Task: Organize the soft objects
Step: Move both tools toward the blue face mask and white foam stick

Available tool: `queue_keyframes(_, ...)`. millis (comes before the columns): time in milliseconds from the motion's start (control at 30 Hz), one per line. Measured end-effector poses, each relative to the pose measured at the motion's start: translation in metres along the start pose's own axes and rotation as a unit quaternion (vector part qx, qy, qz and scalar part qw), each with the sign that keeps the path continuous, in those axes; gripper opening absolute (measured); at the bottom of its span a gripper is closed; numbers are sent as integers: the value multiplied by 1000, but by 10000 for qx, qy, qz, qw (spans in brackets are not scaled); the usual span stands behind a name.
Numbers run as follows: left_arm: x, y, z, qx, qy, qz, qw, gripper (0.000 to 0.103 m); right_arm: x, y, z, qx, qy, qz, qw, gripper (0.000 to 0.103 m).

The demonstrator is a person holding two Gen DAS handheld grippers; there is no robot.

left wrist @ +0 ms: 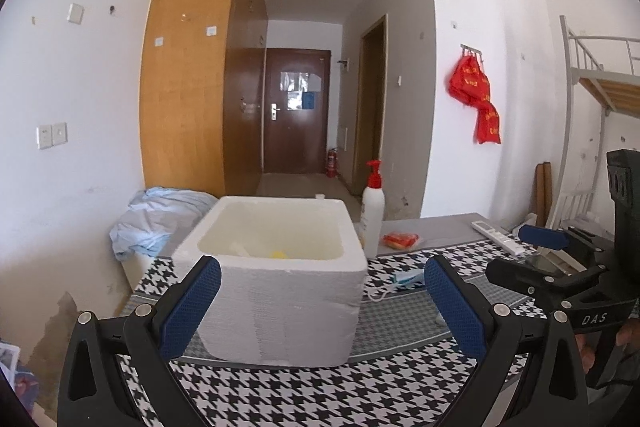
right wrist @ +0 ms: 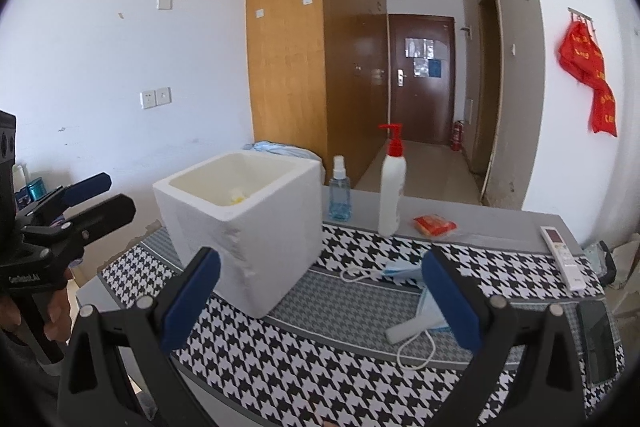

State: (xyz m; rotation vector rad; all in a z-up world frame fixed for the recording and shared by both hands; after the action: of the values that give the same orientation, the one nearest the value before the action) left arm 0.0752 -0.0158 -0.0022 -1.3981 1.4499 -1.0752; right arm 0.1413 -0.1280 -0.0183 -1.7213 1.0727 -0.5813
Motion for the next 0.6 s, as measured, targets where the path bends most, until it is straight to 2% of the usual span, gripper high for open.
queue_keyframes(600,28,7,16,-175,437,120,9988,102,30,12,-8,-66,369,204,9991,102)
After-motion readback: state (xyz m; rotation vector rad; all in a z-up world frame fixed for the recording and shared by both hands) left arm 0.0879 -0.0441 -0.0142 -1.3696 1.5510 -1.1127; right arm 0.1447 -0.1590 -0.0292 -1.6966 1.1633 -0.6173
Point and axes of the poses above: each gripper's, at about its wrist camera, not at the fingertips, and z roughly the way its jaws point, x to its right, y to its underside, the point moved 2 cm from there along z, roughly the way its jaws point, and after that the axes turned 3 degrees about z, right-handed, at the moved point
